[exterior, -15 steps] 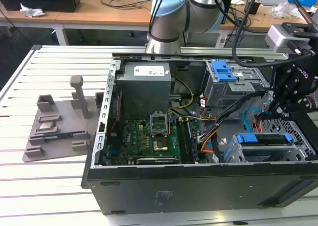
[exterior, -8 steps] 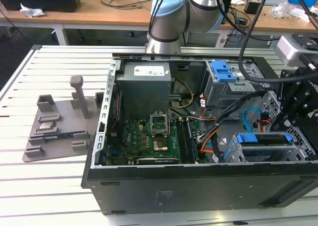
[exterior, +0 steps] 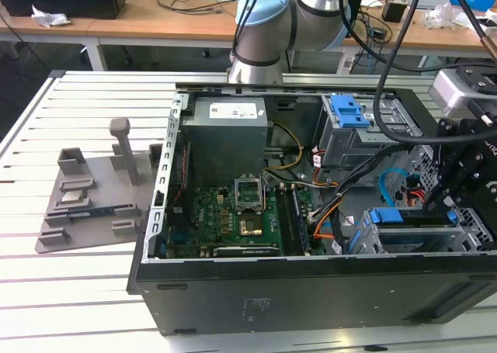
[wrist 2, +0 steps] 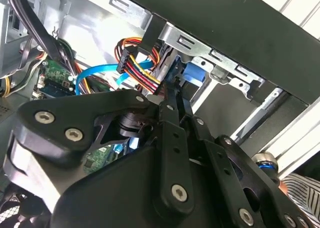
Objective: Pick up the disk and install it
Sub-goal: 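Insert the first disk wire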
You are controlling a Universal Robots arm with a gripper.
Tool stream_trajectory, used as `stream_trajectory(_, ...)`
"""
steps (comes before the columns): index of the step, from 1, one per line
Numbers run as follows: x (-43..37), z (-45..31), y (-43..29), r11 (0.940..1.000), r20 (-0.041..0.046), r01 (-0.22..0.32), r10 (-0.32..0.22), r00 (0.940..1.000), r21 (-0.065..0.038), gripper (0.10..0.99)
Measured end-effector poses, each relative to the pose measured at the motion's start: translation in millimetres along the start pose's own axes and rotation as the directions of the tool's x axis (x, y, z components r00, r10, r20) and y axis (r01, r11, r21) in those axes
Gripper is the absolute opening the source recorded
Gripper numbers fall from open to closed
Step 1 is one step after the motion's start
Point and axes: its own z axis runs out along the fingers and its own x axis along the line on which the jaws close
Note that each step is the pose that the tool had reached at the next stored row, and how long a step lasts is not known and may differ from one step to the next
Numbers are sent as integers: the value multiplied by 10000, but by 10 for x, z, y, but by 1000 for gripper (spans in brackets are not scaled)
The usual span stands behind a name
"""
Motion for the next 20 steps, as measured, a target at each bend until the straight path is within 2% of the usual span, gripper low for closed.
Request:
stream_trajectory(7,-2,18,-10,10000,1,28,-28,10000,-1,169)
stream_trajectory(11,-2,68,-13,10000,-9,29,-29,10000,2,169)
stream_trajectory(15,-3,83,-12,10000,17,29,-29,10000,-4,169)
stream_trajectory(16,-2,83,-12,10000,12,28,-28,10000,-2,247)
stream_trajectory(18,-2,46,-11,10000,-10,28,-28,10000,1,247)
stream_trajectory(20,-9,-49,-7,10000,-11,28,-28,10000,2,247)
